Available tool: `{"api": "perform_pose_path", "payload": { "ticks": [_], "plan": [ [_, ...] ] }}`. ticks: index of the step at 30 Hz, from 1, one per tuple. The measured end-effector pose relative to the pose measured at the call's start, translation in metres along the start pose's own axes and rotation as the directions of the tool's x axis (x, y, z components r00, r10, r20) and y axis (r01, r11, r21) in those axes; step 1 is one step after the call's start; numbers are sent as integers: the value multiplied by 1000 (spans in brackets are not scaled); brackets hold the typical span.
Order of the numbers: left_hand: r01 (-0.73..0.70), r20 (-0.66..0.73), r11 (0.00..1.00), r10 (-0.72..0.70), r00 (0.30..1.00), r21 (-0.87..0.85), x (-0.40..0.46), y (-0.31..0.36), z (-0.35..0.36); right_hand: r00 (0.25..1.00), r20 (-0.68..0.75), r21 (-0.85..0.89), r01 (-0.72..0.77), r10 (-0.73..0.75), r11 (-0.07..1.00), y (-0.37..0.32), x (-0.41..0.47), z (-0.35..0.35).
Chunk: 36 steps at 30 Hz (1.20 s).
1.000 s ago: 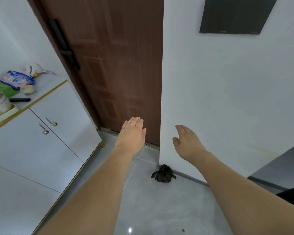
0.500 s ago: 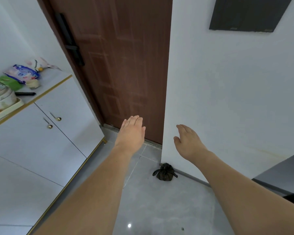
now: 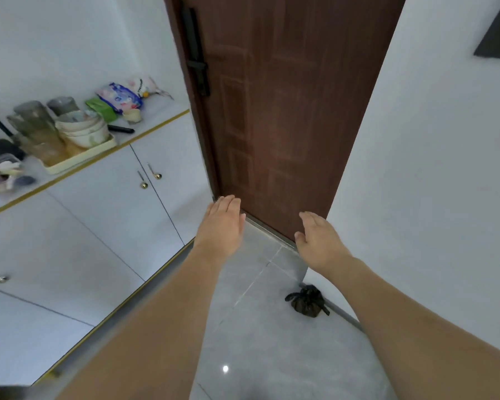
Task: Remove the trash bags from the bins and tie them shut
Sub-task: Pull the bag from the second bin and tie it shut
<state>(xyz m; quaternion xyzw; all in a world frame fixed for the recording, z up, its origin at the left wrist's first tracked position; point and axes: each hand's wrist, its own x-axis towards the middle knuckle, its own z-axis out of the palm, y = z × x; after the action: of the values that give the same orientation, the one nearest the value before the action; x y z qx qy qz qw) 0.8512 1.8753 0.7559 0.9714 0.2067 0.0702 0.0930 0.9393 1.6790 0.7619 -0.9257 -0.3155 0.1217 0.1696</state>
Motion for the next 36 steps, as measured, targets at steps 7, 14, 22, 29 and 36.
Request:
{"api": "perform_pose_path", "payload": {
  "ticks": [7,14,22,29,36],
  "plan": [
    [133,-11,991,-132,991,8,-24,-72,-11,991,60,-22,120,-118,993,-64,25,26],
    [298,-69,955,-298,952,-13,-71,-136,-28,945,152,-45,299,-290,953,-137,38,53],
    [631,-191,773,-631,752,-71,-187,-185,-51,766,285,-5,603,-576,798,-229,21,101],
    [839,-250,528,-836,488,-129,-324,-208,-62,487,394,55,834,-780,549,-321,-54,148],
    [941,-287,278,-933,216,-193,-481,-222,-75,209,458,161,936,-864,312,-405,-168,203]
  ]
}}
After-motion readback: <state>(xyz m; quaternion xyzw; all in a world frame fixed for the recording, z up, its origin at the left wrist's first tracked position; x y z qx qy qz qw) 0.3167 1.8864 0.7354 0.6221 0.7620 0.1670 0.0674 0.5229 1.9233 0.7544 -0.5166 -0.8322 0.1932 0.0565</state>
